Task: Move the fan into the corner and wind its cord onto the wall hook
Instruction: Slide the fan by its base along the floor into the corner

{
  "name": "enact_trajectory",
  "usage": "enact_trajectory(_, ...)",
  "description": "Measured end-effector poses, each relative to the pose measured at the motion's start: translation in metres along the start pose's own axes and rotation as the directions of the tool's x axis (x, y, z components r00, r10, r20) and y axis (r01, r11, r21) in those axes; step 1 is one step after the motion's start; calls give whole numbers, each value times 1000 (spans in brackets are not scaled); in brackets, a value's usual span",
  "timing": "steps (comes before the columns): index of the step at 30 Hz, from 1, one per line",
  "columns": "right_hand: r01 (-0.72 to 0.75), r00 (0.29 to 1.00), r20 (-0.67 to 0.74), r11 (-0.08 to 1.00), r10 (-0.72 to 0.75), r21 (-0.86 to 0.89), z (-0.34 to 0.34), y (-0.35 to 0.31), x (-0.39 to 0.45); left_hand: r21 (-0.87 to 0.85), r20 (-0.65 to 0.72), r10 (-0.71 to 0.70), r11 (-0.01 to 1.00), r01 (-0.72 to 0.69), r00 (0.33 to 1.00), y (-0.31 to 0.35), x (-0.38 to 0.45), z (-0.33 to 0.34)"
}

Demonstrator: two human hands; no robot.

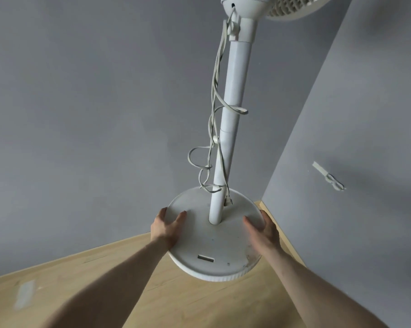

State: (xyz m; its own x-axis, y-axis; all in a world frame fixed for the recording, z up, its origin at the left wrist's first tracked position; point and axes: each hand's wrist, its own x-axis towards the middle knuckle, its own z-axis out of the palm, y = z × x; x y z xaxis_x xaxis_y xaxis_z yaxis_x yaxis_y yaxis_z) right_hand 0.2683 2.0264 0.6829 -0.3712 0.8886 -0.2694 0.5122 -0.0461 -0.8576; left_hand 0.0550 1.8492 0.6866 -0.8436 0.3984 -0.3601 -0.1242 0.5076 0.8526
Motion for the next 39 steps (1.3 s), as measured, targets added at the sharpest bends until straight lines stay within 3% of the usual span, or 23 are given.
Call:
enact_trajectory(15,70,996,68,994,-65,-85,-109,27,184,-57,-83,-43,998,39,996,64,37,180)
enact_trajectory(26,97,988,130,993,-88,-63,-123,41,232,-83,-155,-104,992,92,982,57,51,221)
enact_trajectory(39,198,928,335,977,-160,-82,-178,79,336,-223,-294,-248,957,186,923,52,33,344)
